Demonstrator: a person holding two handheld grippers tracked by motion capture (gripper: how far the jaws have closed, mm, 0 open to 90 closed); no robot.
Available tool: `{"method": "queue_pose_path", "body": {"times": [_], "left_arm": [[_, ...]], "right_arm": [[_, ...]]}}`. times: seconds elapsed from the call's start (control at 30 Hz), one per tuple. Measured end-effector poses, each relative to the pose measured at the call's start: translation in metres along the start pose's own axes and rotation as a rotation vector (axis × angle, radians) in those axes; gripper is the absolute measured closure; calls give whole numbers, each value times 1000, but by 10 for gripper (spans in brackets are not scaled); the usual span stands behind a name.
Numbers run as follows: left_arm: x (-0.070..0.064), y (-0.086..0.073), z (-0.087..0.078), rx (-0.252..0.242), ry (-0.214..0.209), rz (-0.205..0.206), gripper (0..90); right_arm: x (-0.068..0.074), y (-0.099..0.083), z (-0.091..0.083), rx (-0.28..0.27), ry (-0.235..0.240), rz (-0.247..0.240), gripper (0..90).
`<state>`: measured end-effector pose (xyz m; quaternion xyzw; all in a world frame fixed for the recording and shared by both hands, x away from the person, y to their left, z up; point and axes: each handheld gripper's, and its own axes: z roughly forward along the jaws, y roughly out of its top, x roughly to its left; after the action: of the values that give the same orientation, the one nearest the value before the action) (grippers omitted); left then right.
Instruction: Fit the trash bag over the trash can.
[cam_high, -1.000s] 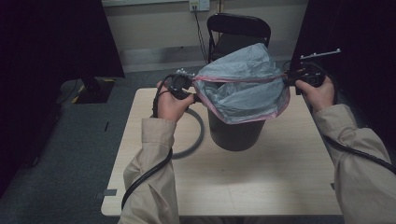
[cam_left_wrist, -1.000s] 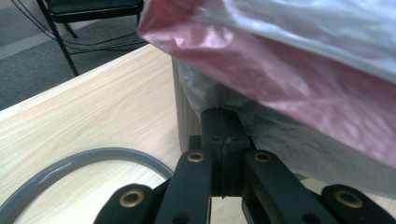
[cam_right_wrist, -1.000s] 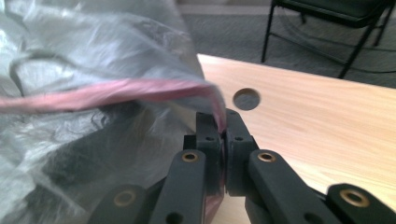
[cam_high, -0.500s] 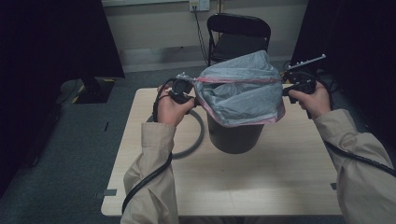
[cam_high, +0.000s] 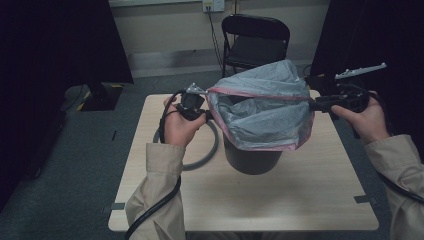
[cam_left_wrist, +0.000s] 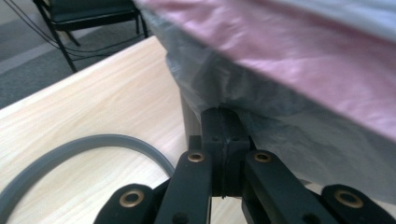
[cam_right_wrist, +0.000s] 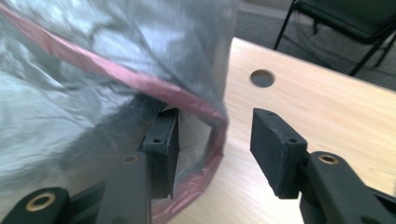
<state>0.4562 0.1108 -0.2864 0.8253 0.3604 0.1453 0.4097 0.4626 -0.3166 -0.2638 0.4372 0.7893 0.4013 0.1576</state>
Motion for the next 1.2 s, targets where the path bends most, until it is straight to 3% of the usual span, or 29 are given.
{"method": "queue_pose_path", "body": {"times": [0.13, 0.33, 0.37, 0.4, 0.43, 0.57, 0.67, 0.83, 0.93, 0.97, 1.0, 1.1, 1.2], "left_arm": [[3, 3, 0, 3, 14, 5, 900], [8, 8, 6, -2, 7, 6, 900], [9, 9, 8, 0, 4, -1, 900], [11, 9, 9, 7, 3, 0, 900], [12, 9, 10, 8, -2, -2, 900], [13, 10, 16, 13, -21, -2, 900], [14, 11, 18, 20, -31, 2, 900], [19, 13, 20, 20, -33, -10, 900], [22, 13, 20, 14, -37, -17, 900], [23, 13, 20, 9, -40, -24, 900], [23, 13, 20, 7, -46, -23, 900], [25, 14, 21, 8, -45, -25, 900], [31, 15, 22, -4, -27, -55, 900]], "right_arm": [[-1, 8, -11, -36, -20, 2, 473], [-1, 21, -1, -61, 0, 7, 529], [-3, 23, 1, -68, 7, 25, 553], [-7, 25, 2, -81, 25, 50, 650], [-8, 26, 4, -80, 31, 59, 655], [-17, 30, 18, -96, -5, 108, 810], [-22, 31, 34, -85, -11, 128, 868], [-31, 26, 68, -38, 55, 179, 887], [-29, 21, 86, 12, 69, 173, 900], [-31, 19, 91, 12, 101, 188, 900], [-31, 16, 94, 12, 139, 202, 900], [-29, 13, 96, 39, 141, 170, 900], [-30, 9, 98, 60, 168, 182, 900]]}}
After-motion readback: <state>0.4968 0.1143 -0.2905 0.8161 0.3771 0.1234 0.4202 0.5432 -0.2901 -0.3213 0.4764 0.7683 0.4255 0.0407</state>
